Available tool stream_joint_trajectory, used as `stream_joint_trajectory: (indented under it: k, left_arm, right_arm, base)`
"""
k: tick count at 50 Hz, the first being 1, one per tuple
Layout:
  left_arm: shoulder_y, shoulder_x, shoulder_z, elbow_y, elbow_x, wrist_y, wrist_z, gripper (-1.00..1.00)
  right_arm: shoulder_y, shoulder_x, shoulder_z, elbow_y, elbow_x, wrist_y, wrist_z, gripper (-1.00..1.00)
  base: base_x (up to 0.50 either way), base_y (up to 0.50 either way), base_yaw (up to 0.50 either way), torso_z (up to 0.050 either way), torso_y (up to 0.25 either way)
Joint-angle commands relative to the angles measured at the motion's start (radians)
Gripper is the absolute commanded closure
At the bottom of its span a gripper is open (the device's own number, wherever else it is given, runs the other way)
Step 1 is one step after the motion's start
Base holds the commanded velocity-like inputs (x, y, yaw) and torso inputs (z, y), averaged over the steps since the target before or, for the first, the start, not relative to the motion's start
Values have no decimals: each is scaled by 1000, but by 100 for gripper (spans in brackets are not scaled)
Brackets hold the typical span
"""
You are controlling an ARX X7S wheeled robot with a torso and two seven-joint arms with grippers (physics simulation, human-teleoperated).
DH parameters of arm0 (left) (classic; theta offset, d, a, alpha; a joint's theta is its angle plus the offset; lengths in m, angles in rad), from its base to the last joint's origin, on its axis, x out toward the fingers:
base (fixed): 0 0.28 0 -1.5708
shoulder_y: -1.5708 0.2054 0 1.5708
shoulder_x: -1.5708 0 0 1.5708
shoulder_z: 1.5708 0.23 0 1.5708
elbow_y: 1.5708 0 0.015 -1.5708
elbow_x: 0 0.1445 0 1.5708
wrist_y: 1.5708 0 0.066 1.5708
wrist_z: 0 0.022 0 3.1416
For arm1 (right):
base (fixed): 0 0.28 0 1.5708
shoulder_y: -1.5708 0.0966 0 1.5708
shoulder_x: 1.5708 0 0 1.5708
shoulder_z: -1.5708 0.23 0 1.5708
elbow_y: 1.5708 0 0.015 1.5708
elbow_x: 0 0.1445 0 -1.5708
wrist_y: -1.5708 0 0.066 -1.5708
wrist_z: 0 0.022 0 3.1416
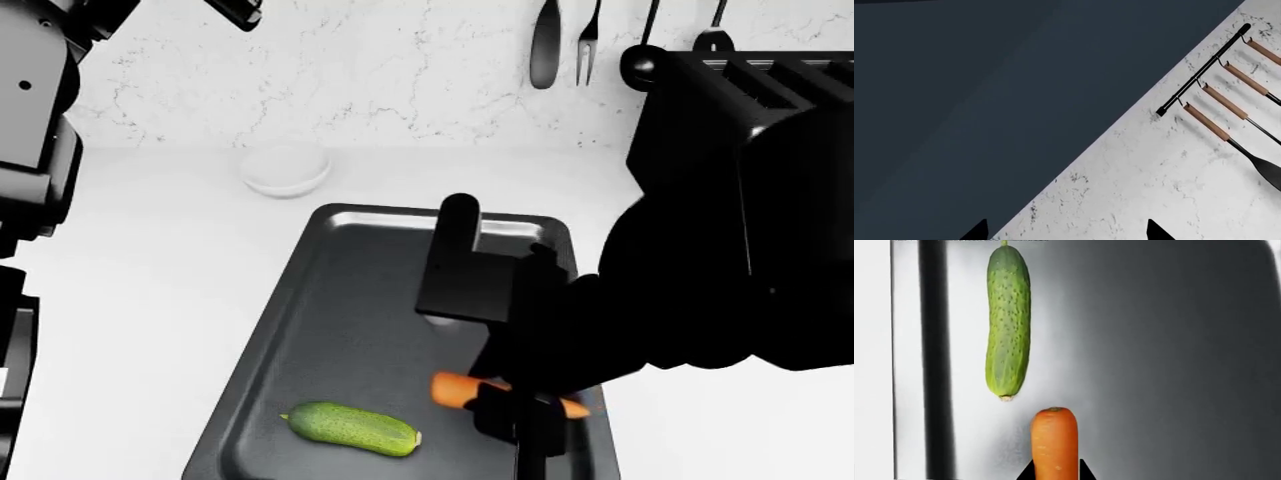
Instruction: Place the two vegetables and bowl onto the tray for setting up a vegetable dip station.
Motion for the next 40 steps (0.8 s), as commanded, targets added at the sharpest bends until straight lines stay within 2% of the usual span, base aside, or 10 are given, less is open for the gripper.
stream_joint_trajectory:
  k: [1, 40]
  left_arm:
    - [1, -1, 0, -1, -2, 1, -2, -100]
    - [11, -2, 3, -12, -3, 16, -9, -100]
  right_arm:
    - [-33, -18, -10, 36, -49, -24, -14, 100]
    - [-92, -5, -38, 3, -31, -30, 27, 100]
  base:
    - [0, 0, 0, 0, 0]
    - [0, 0, 0, 0, 0]
